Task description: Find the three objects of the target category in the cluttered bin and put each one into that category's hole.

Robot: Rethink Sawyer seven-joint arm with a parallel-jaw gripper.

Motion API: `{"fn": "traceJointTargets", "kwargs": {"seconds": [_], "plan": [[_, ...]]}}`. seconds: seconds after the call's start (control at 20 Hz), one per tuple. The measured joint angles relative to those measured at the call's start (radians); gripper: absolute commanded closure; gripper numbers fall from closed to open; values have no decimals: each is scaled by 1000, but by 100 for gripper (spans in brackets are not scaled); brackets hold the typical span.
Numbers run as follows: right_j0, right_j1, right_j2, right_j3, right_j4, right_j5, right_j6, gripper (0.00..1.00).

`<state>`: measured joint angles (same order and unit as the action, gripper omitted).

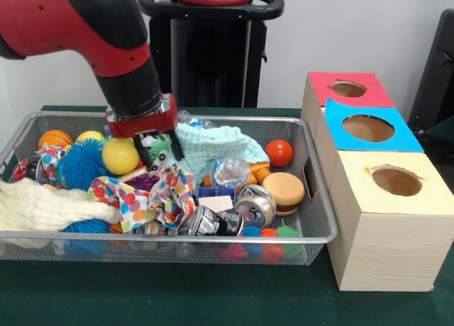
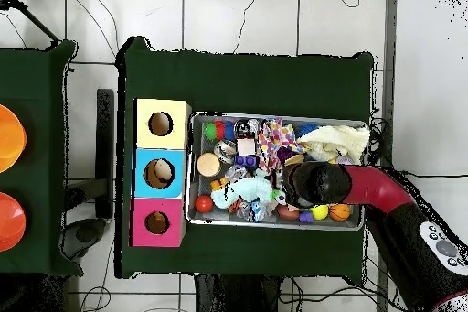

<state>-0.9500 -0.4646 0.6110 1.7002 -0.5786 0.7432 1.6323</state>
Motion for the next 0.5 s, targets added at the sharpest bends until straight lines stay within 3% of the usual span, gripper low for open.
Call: {"fn": "traceJointTargets", "kwargs": {"seconds": [0.5], "plan": [[-6,49,38,-62,-1,82,-114,0]]}}
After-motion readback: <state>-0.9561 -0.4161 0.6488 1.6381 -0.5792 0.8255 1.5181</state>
